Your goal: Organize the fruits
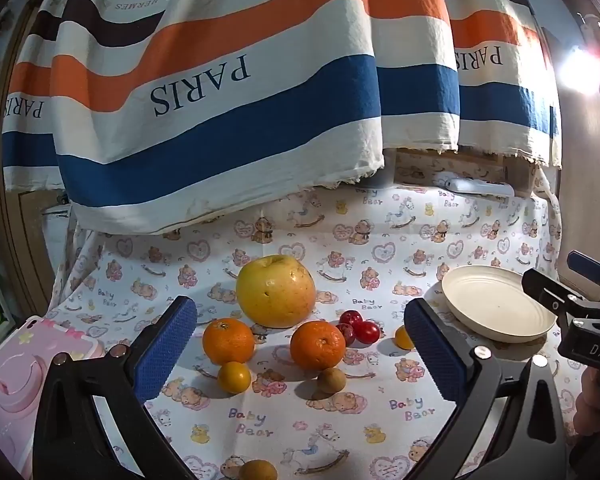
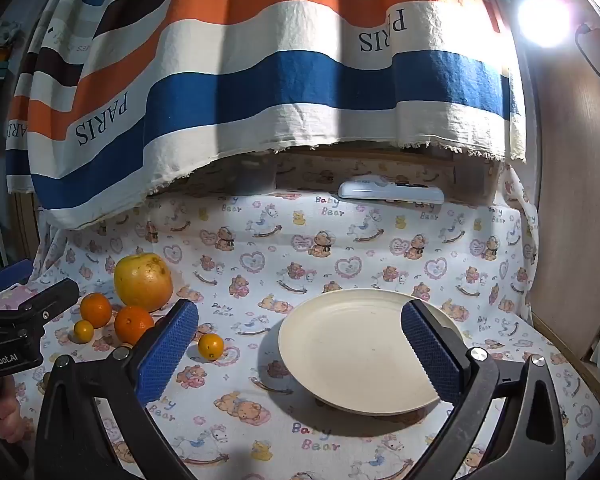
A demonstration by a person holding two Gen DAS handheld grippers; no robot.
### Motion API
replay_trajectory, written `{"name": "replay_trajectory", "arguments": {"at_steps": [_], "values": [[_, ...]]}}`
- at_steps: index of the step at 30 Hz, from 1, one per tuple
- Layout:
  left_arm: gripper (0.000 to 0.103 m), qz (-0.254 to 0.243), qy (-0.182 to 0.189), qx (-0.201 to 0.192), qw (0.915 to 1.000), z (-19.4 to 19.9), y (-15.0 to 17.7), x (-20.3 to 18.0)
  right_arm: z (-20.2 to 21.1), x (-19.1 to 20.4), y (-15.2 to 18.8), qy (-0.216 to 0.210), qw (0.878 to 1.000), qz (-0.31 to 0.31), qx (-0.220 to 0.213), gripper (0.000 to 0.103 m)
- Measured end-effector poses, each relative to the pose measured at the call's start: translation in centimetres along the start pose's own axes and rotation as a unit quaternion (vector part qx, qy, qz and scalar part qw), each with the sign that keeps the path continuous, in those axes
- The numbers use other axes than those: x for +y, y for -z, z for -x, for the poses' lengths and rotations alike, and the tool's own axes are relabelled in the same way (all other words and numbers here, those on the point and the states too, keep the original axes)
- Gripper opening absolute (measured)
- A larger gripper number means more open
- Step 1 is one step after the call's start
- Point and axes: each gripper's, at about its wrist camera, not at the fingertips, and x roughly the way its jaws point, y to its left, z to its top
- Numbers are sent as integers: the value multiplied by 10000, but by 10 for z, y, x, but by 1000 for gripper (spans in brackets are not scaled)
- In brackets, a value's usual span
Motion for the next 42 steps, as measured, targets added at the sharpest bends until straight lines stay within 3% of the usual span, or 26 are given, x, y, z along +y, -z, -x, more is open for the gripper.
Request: {"name": "replay_trajectory", "arguments": {"at_steps": [6,9,17,42], "values": [[103,75,152,-25,9999,2,-1,6,1,-3,0,-52,10000,-13,-11,102],[103,70,-22,21,10000,1,-1,3,1,2,1,-64,10000,11,-7,102],[103,-39,183,25,9998,1,0,-3,2,2,1,-202,9998,46,7,102],[103,9,104,54,9999,2,0,-2,1,4,1,-229,9997,65,9,102]]}}
